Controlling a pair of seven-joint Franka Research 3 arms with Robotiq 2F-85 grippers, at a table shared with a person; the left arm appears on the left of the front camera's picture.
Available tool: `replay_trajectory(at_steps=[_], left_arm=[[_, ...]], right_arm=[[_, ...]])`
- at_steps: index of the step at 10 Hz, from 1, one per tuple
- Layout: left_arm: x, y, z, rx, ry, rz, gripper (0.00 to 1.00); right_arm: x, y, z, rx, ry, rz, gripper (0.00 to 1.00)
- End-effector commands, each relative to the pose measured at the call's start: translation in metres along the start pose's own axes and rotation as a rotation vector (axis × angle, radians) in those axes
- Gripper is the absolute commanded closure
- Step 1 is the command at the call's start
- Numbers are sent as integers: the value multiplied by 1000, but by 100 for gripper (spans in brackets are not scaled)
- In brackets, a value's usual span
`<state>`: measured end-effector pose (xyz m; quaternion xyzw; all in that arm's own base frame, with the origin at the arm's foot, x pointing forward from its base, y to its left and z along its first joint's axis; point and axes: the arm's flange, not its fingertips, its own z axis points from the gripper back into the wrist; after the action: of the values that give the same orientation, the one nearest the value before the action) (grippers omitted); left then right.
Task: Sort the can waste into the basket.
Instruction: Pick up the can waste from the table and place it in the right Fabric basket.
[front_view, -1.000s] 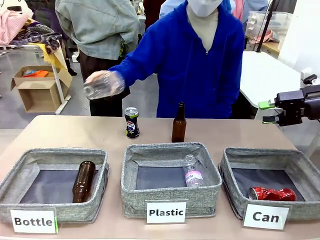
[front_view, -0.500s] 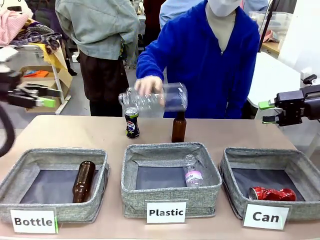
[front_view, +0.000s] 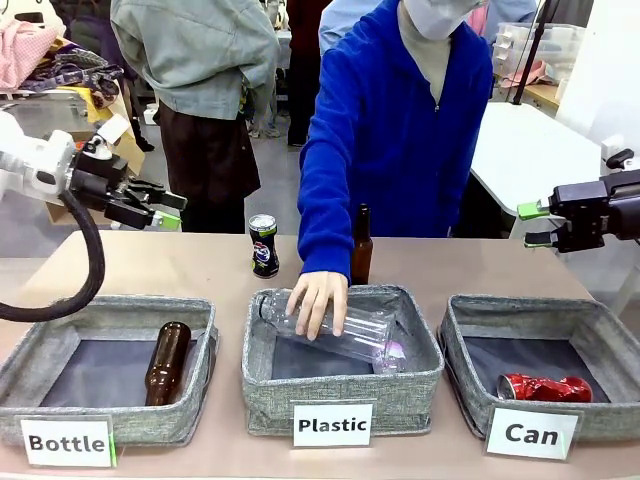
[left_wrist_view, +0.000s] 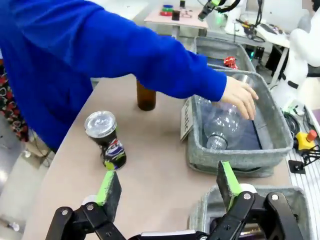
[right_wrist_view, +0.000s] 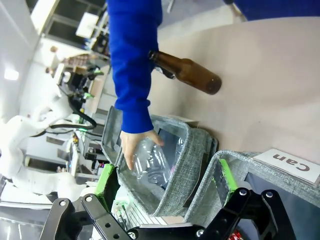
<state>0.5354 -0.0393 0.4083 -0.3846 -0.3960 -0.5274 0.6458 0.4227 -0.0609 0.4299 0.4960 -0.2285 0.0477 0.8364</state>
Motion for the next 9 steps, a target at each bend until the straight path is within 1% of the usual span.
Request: replay_trajectory(at_steps=[1,3,4,6,7,9], left_arm=[[-9,-7,39,32,-42,20,0],[-30,-22,77,102,-106,35,0],[-36,-24,83,106,-131,35,0],[-35,-20,70,91,-114,25,0],[-31,-14,55,100,-77,14,0],[-15,4,11,80,9,-33,0]], right_arm=[[0,1,2,7,-3,21,0],[0,1,2,7,-3,21,0],[0,1,2,7,-3,21,0],[0,1,2,7,-3,21,0],[0,1,2,7,-3,21,0],[0,1,2,7,-3,21,0]])
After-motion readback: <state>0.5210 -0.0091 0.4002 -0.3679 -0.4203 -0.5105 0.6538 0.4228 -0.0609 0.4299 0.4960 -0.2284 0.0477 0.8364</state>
